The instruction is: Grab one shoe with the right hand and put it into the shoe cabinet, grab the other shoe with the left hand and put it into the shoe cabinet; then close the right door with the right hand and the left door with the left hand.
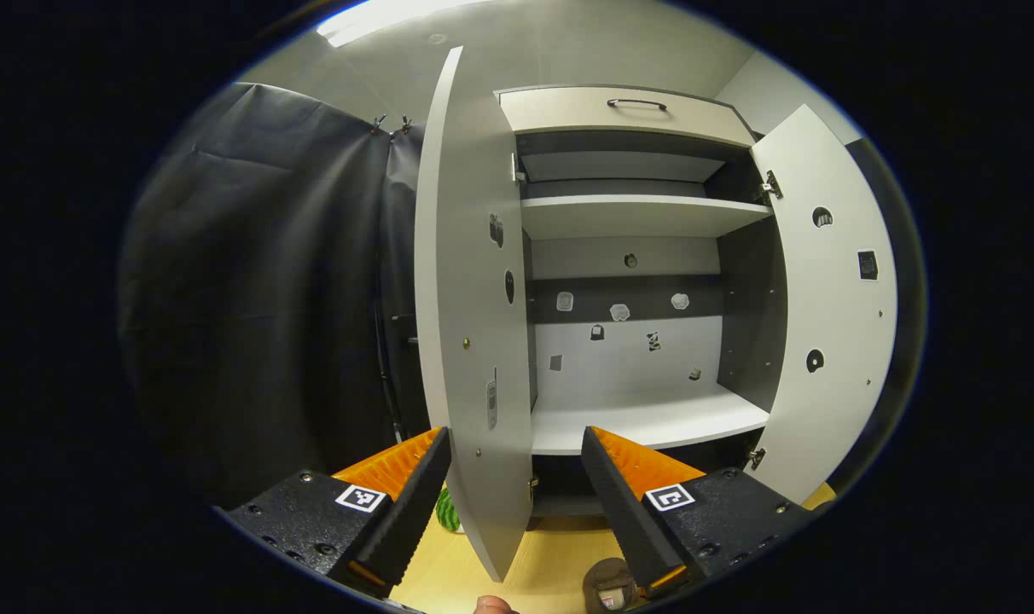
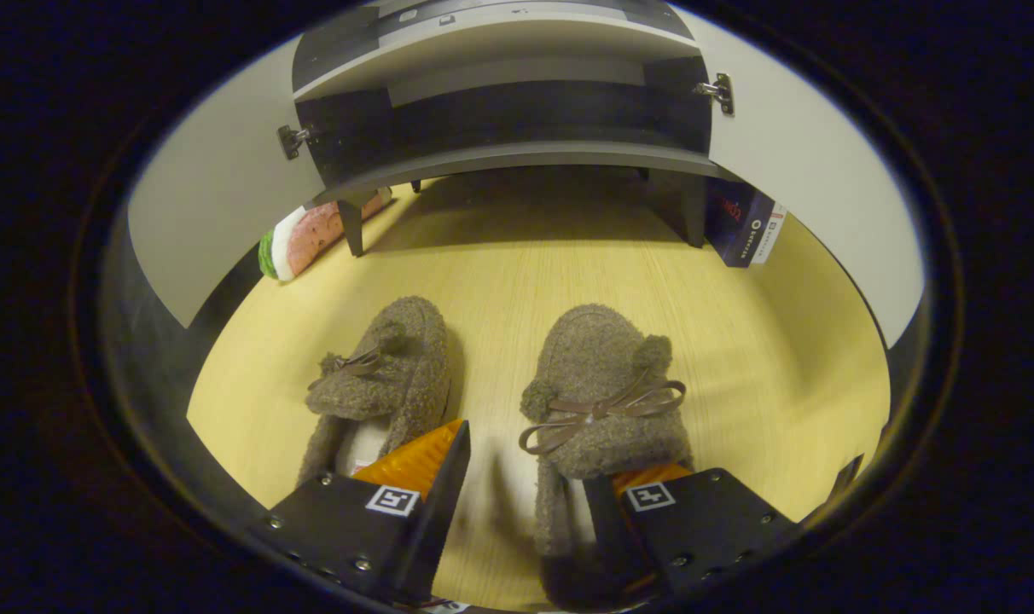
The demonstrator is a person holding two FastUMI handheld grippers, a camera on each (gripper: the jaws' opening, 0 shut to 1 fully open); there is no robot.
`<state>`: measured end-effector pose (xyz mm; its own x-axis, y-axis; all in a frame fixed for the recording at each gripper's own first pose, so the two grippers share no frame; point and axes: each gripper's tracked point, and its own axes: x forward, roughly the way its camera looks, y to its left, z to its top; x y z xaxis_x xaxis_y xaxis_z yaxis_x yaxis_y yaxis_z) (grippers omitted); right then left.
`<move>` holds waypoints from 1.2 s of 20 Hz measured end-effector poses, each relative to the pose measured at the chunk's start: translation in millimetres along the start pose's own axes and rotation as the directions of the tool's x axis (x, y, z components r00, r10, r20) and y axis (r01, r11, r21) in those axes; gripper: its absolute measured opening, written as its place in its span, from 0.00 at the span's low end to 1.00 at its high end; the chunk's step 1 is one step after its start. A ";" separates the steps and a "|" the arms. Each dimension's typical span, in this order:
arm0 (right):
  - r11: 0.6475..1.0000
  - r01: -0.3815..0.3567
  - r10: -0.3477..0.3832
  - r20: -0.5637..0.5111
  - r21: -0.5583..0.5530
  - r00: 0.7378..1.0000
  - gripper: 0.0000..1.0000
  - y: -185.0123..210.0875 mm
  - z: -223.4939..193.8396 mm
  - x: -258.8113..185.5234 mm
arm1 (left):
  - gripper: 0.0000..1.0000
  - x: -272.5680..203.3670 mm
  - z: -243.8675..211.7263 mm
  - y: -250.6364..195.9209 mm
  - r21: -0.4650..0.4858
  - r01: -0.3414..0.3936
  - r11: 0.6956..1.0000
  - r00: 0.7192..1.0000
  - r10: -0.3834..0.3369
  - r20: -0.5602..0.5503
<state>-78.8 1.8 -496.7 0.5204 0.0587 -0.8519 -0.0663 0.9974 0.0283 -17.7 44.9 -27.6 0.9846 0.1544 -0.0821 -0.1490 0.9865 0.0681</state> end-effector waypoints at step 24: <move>0.999 0.036 -0.022 0.322 -0.039 0.947 0.01 -19.5 163.4 -87.2 | 0.95 2.3 -20.7 -0.1 -0.049 -0.025 0.998 1.000 0.024 -0.019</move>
<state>16.3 -15.9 -337.4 0.7679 0.0474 -0.6389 -0.0809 0.9964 -0.0234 -17.3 46.3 -48.3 0.9789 0.1790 -0.0989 -0.1777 0.9838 0.0213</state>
